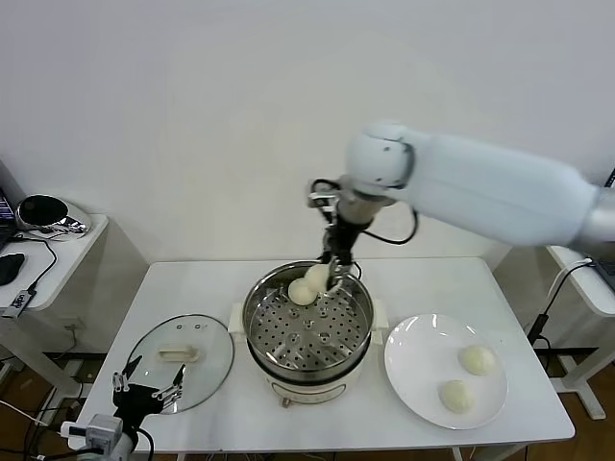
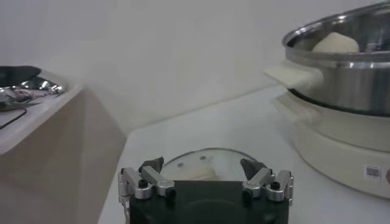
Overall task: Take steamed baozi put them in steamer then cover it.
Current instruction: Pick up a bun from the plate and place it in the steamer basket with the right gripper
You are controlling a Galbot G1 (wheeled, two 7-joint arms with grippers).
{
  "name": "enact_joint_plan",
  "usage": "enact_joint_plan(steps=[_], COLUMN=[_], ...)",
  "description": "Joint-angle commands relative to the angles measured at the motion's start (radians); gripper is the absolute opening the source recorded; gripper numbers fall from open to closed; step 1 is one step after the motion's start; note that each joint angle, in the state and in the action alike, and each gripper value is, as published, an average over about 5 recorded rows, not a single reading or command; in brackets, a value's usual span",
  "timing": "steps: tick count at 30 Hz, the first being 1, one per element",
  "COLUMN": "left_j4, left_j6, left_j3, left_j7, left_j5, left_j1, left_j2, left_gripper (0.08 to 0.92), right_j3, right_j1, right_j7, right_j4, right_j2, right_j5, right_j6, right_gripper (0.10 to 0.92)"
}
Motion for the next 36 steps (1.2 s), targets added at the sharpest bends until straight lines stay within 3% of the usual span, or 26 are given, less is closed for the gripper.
enact_joint_plan(steps=[1, 36], left_j4=[-0.008, -0.004], left_j6=[0.009, 0.016], left_j3=[-0.003, 0.011], left_j7=[-0.005, -0.001], left_j5=[-0.014, -0.030], left_j1=[-0.005, -0.012], left_j2=[-0.005, -0.013], left_gripper=[0.823, 0.823], right_j3=[-0.056, -0.050], right_j1=[-0.067, -0.198], right_j7=[0.039, 0.083], right_j4=[-0.157, -0.236], right_j2=[0.244, 0.288], right_j5=[0.037, -0.063], right_j6=[-0.020, -0.020], right_gripper=[0.486, 0.484])
